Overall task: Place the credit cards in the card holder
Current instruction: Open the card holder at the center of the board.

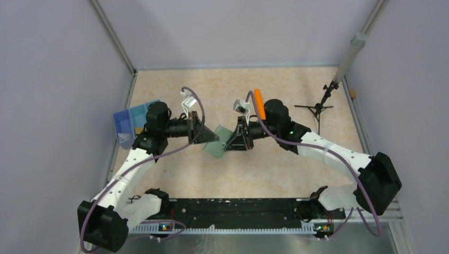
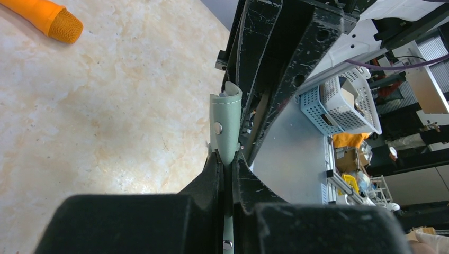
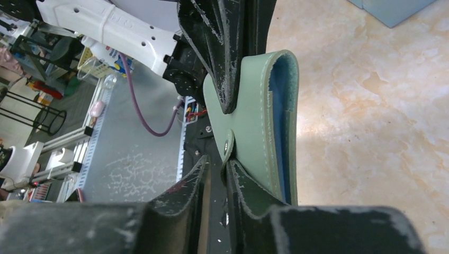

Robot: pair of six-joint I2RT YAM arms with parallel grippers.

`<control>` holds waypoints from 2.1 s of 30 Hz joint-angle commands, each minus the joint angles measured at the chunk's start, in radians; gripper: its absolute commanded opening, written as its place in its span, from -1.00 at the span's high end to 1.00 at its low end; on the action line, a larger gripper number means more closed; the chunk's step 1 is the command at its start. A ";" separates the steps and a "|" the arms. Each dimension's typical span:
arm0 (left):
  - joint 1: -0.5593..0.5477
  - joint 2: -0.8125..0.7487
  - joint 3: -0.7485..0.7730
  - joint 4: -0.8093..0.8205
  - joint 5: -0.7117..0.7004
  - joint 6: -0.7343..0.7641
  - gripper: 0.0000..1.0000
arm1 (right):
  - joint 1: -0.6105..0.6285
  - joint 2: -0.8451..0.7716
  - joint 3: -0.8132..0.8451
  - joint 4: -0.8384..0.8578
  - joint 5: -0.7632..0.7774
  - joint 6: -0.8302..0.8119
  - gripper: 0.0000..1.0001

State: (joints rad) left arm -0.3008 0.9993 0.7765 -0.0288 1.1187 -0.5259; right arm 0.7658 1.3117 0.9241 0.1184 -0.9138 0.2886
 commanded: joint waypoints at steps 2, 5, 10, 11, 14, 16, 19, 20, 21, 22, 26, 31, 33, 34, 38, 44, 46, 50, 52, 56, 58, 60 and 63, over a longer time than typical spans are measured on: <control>-0.004 -0.014 0.034 -0.021 -0.044 0.058 1.00 | 0.033 0.020 0.061 0.076 -0.036 -0.019 0.88; -0.003 -0.015 0.047 -0.069 -0.087 0.093 1.00 | 0.033 0.014 0.066 0.054 -0.033 -0.032 1.00; 0.005 0.012 0.065 -0.150 -0.181 0.127 1.00 | 0.051 -0.003 0.082 -0.006 -0.056 -0.083 1.00; 0.006 0.022 0.071 -0.162 -0.194 0.132 1.00 | 0.058 -0.006 0.089 -0.018 -0.069 -0.093 1.00; 0.010 0.048 0.077 -0.188 -0.228 0.132 1.00 | 0.077 -0.011 0.111 -0.060 -0.103 -0.121 1.00; 0.017 0.067 0.081 -0.201 -0.240 0.125 1.00 | 0.087 -0.014 0.122 -0.082 -0.118 -0.135 1.00; 0.022 0.090 0.082 -0.211 -0.245 0.118 1.00 | 0.094 -0.019 0.128 -0.105 -0.120 -0.146 1.00; 0.022 0.095 0.084 -0.220 -0.246 0.120 1.00 | 0.094 -0.024 0.126 -0.112 -0.092 -0.144 1.00; 0.022 0.096 0.087 -0.230 -0.251 0.121 1.00 | 0.092 -0.033 0.123 -0.115 -0.041 -0.145 1.00; 0.022 0.091 0.086 -0.236 -0.261 0.117 1.00 | 0.093 -0.045 0.113 -0.135 0.021 -0.144 0.80; 0.013 0.027 0.005 -0.160 -0.381 0.007 1.00 | 0.087 -0.132 0.023 -0.126 0.424 -0.052 -0.11; -0.055 -0.082 -0.192 0.006 -0.640 -0.201 1.00 | 0.078 -0.169 -0.130 0.023 0.678 0.208 -0.43; -0.085 -0.108 -0.261 0.086 -0.717 -0.272 1.00 | 0.079 -0.139 -0.172 0.059 0.710 0.312 -0.43; -0.106 -0.118 -0.295 0.116 -0.747 -0.308 1.00 | 0.080 -0.110 -0.198 0.079 0.721 0.357 -0.43; -0.179 -0.147 -0.397 0.217 -0.861 -0.408 1.00 | 0.094 -0.022 -0.249 0.158 0.693 0.455 -0.43; -0.233 -0.124 -0.457 0.261 -0.944 -0.455 1.00 | 0.126 0.099 -0.240 0.167 0.701 0.508 -0.20; -0.237 -0.112 -0.467 0.269 -0.948 -0.459 1.00 | 0.128 0.119 -0.252 0.168 0.719 0.518 -0.18; -0.240 -0.107 -0.486 0.283 -0.955 -0.464 1.00 | 0.129 0.143 -0.262 0.146 0.742 0.527 -0.05; -0.240 -0.108 -0.490 0.282 -0.960 -0.461 1.00 | 0.132 0.143 -0.263 0.120 0.778 0.522 -0.02; -0.240 -0.103 -0.494 0.285 -0.965 -0.460 1.00 | 0.133 0.139 -0.271 0.077 0.827 0.510 -0.02; -0.240 -0.099 -0.495 0.284 -0.965 -0.459 1.00 | 0.135 0.136 -0.274 0.067 0.842 0.507 -0.03; -0.240 -0.095 -0.495 0.285 -0.962 -0.459 1.00 | 0.133 0.133 -0.284 0.078 0.842 0.513 -0.05; -0.241 -0.094 -0.496 0.287 -0.957 -0.459 1.00 | 0.125 0.137 -0.306 0.120 0.818 0.535 -0.05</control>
State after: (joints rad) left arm -0.5377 0.9001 0.2855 0.1829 0.1661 -0.9756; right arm 0.8883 1.4517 0.6441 0.1947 -0.1043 0.7990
